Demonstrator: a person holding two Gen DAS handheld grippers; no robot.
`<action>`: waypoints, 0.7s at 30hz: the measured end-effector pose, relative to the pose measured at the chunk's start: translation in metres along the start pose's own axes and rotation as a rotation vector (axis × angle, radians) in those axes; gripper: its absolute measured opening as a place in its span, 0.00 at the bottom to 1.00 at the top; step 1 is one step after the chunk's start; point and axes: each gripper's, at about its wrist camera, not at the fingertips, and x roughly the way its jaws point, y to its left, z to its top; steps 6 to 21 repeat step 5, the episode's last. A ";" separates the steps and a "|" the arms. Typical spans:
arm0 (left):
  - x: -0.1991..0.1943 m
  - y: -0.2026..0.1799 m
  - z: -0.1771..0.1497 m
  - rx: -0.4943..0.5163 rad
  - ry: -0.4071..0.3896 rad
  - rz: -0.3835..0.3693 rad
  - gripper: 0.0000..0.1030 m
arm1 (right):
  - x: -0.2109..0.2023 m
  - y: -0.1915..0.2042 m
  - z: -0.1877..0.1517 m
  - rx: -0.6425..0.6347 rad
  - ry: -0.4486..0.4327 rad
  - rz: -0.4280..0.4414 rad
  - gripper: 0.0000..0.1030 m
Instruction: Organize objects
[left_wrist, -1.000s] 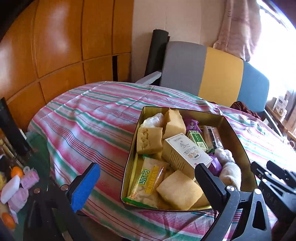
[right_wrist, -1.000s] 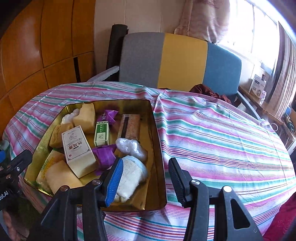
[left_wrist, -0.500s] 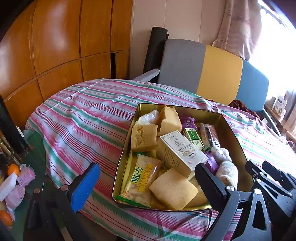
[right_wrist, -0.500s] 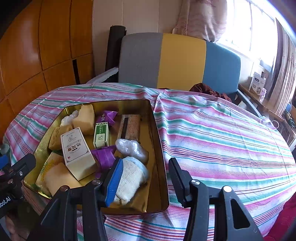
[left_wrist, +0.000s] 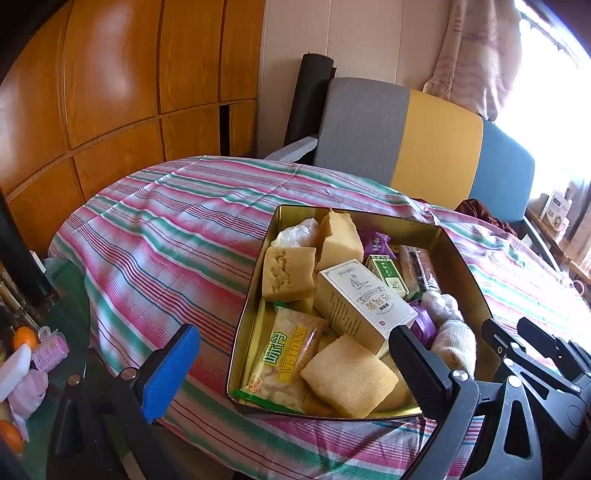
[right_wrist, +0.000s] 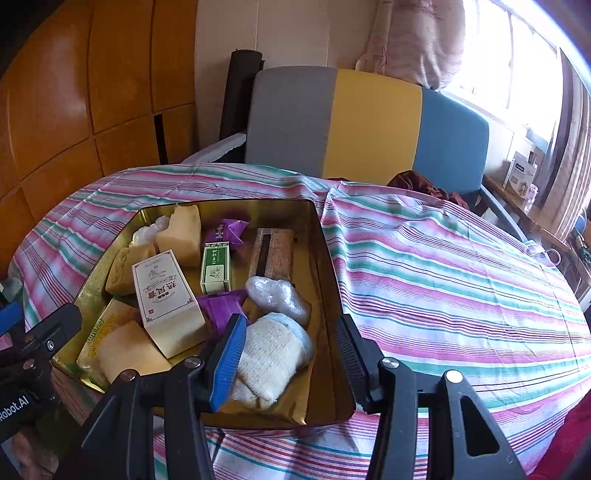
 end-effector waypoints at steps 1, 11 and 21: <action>0.000 0.000 0.000 0.000 -0.004 0.004 0.98 | 0.000 0.001 0.000 -0.005 -0.001 -0.001 0.50; -0.001 0.003 0.001 -0.008 -0.008 0.006 0.98 | 0.000 0.004 -0.001 -0.010 -0.001 0.008 0.50; -0.001 0.003 0.001 -0.008 -0.008 0.006 0.98 | 0.000 0.004 -0.001 -0.010 -0.001 0.008 0.50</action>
